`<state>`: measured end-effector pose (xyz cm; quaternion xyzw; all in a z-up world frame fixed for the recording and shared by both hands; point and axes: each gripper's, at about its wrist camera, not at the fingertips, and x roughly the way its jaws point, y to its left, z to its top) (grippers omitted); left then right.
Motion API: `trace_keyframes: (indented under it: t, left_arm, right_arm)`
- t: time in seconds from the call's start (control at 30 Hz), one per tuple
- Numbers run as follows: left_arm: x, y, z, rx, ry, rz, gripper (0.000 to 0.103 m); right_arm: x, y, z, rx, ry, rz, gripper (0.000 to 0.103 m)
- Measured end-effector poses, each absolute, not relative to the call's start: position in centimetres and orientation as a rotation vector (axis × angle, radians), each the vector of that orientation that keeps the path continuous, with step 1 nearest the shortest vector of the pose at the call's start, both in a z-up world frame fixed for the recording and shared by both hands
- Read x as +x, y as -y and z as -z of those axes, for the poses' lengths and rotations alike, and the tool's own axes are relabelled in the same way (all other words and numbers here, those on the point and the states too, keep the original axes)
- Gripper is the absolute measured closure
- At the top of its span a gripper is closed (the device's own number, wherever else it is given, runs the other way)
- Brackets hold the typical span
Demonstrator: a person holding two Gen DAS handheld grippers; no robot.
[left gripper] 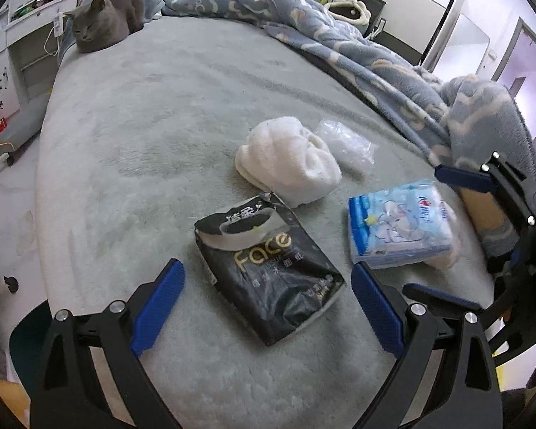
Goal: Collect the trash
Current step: 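Grasp the black Face tissue pack with the left tool while the right tool grasps the blue wipes pack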
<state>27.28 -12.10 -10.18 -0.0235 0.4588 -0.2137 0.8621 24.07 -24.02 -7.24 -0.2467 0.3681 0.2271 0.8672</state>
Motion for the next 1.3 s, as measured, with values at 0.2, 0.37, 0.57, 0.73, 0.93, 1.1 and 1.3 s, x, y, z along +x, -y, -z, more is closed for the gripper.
trace_keyframes:
  t: [0.2,0.37,0.57,0.73,0.93,1.1,1.3]
  left_arm:
    - [28.2,12.4,10.3,-0.052,-0.955,0.438,0.018]
    - [28.9,12.2,10.3,-0.058,-0.951,0.429,0.038]
    - [29.5,11.4,10.1,-0.091,-0.945,0.430,0.046]
    - [29.5,11.1,9.9,-0.101,-0.936,0.435,0.048]
    - [29.3,10.1,9.6,-0.107,-0.929,0.430,0.048]
    - [29.0,9.0,9.3,-0.113,-0.929,0.419,0.048]
    - [28.7,6.8,8.9,-0.136,-0.923,0.395,0.048]
  right_arm:
    - [24.8,24.1,7.7,-0.518,-0.789,-0.494,0.003]
    - [25.4,24.1,8.1,-0.524,-0.796,-0.493,0.003]
    - [25.9,23.6,8.2,-0.535,-0.796,-0.506,0.004]
    - [26.2,23.2,8.7,-0.557,-0.811,-0.506,0.004]
    - [26.6,22.7,8.8,-0.564,-0.832,-0.485,0.021]
    - [27.0,21.7,9.2,-0.584,-0.863,-0.478,0.040]
    - [27.1,20.9,8.3,-0.547,-0.851,-0.472,0.048]
